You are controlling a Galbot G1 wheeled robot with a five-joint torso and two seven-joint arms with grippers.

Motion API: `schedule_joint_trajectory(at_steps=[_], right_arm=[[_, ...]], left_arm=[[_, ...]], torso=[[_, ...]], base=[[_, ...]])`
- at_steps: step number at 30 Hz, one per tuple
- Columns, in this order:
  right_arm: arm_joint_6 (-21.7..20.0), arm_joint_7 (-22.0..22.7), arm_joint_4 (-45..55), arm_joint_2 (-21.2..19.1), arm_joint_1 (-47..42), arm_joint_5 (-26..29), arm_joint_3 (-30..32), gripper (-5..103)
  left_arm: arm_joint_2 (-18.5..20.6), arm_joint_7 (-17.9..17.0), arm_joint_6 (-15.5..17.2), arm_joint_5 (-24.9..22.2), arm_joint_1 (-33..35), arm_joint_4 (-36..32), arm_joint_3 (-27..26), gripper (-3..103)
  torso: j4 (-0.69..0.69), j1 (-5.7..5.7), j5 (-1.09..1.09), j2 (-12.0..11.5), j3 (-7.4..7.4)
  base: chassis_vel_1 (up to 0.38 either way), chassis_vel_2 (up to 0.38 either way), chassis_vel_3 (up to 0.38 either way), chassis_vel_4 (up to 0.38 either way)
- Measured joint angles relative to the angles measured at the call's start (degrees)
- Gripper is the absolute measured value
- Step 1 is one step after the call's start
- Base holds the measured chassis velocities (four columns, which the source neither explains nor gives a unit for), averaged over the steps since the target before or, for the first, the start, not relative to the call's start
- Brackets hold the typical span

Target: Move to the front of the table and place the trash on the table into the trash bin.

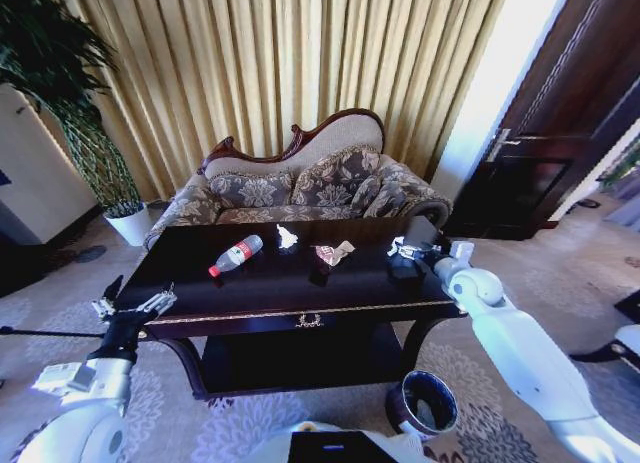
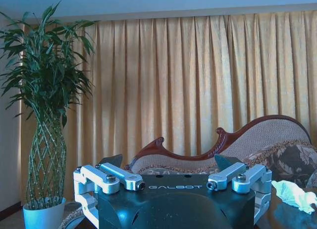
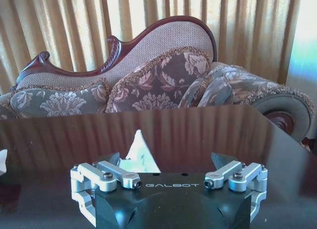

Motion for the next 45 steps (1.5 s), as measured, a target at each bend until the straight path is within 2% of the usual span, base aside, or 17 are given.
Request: schedule_joint_trajectory(at_steps=[13, 14, 16, 18, 20, 21, 24, 25, 28, 30, 33, 34, 36, 38, 39, 42, 45], right_arm=[[1.0, 0.3, -1.1, 3.2, -0.2, -2.5, -0.8, 100], [1.3, 0.2, -1.3, 3.3, 0.3, -2.6, -1.1, 103], [1.7, 0.2, -1.5, 3.6, 0.9, -2.6, -1.5, 95], [1.9, 0.2, -1.6, 3.6, 1.0, -2.8, -1.6, 95], [2.3, 0.2, -1.7, 3.6, 1.1, -2.9, -1.9, 84], [2.3, 0.2, -1.7, 3.6, 1.1, -2.9, -1.9, 84], [2.7, 0.1, -1.8, 3.6, 1.1, -3.1, -2.0, 68], [2.7, 0.1, -1.8, 3.6, 1.1, -3.1, -2.0, 68], [3.1, 0.1, -1.8, 3.6, 1.1, -3.3, -2.0, 51], [3.2, 0.1, -1.8, 3.6, 1.1, -3.3, -2.0, 51], [3.6, 0.1, -1.8, 3.6, 1.0, -3.3, -2.0, 36], [3.6, 0.1, -1.8, 3.6, 1.0, -3.3, -2.0, 36], [3.7, 0.1, -1.8, 3.6, 0.9, -3.3, -1.9, 30], [3.8, 0.1, -1.8, 3.5, 0.9, -3.3, -1.8, 19], [3.8, 0.1, -1.8, 3.5, 0.9, -3.3, -1.8, 19], [4.6, 0.1, -1.4, 3.4, 0.6, -3.2, -1.6, 3], [5.7, 0.1, -0.5, 3.5, 0.0, -3.1, -1.0, 2]], left_arm=[[0.6, 0.1, -0.3, 0.0, -0.1, 0.0, 0.0, 100], [0.6, 0.1, -0.3, 0.0, -0.1, 0.0, 0.0, 100], [0.6, 0.1, -0.3, 0.0, -0.1, 0.0, 0.0, 100], [0.6, 0.1, -0.3, 0.0, -0.1, 0.0, 0.0, 100], [0.6, 0.1, -0.3, 0.0, -0.1, 0.0, 0.0, 100], [0.6, 0.1, -0.3, 0.0, -0.1, 0.0, 0.0, 100], [0.7, 0.1, -0.3, -0.1, -0.1, -0.1, -0.1, 100], [0.7, 0.1, -0.3, -0.1, -0.1, -0.1, -0.1, 100], [0.7, 0.1, -0.4, -0.1, 0.0, -0.3, -0.3, 100], [0.7, 0.1, -0.4, -0.1, 0.0, -0.4, -0.3, 100], [0.7, 0.1, -0.4, -0.1, 0.1, -0.6, -0.4, 100], [0.7, 0.1, -0.4, -0.1, 0.1, -0.6, -0.4, 100], [0.7, 0.1, -0.4, -0.1, 0.2, -0.7, -0.4, 100], [0.6, 0.1, -0.4, -0.1, 0.2, -0.9, -0.4, 100], [0.6, 0.1, -0.4, -0.1, 0.2, -0.9, -0.4, 100], [0.6, 0.0, -0.4, -0.1, 0.3, -1.2, -0.4, 100], [0.6, 0.0, -0.4, -0.1, 0.3, -1.4, -0.4, 100]], torso=[[0.01, 0.00, 0.00, 0.0, 0.00], [0.01, 0.00, 0.00, 0.0, 0.00], [0.01, 0.00, 0.00, 0.0, 0.00], [0.01, 0.00, 0.00, 0.0, 0.00], [0.01, 0.00, 0.00, 0.0, 0.00], [0.01, 0.00, 0.00, 0.0, 0.00], [0.01, 0.01, 0.00, 0.0, 0.00], [0.01, 0.01, 0.00, 0.0, 0.00], [0.01, 0.00, 0.00, 0.0, 0.00], [0.01, 0.00, 0.00, 0.0, 0.00], [0.01, 0.00, 0.00, 0.0, 0.00], [0.01, 0.00, 0.00, 0.0, 0.00], [0.01, 0.00, 0.00, 0.0, 0.00], [0.01, 0.00, 0.00, 0.0, 0.00], [0.01, 0.00, 0.00, 0.0, 0.00], [0.01, 0.00, 0.00, 0.0, 0.00], [0.01, 0.00, 0.01, 0.0, 0.00]], base=[[0.000, 0.000, 0.000, 0.000], [0.000, 0.000, 0.000, 0.000], [0.000, 0.000, 0.000, 0.000], [0.000, 0.000, 0.000, 0.000], [0.000, 0.000, 0.000, 0.000], [0.000, 0.000, 0.000, 0.000], [0.000, 0.000, 0.000, 0.000], [0.000, 0.000, 0.000, 0.000], [0.000, 0.000, 0.000, 0.000], [0.000, 0.000, 0.000, 0.000], [0.000, 0.000, 0.000, 0.000], [0.000, 0.000, 0.000, 0.000], [0.000, 0.000, 0.000, 0.000], [0.000, 0.000, 0.000, 0.000], [0.000, 0.000, 0.000, 0.000], [0.000, 0.000, 0.000, 0.000], [0.000, 0.000, 0.000, 0.000]])
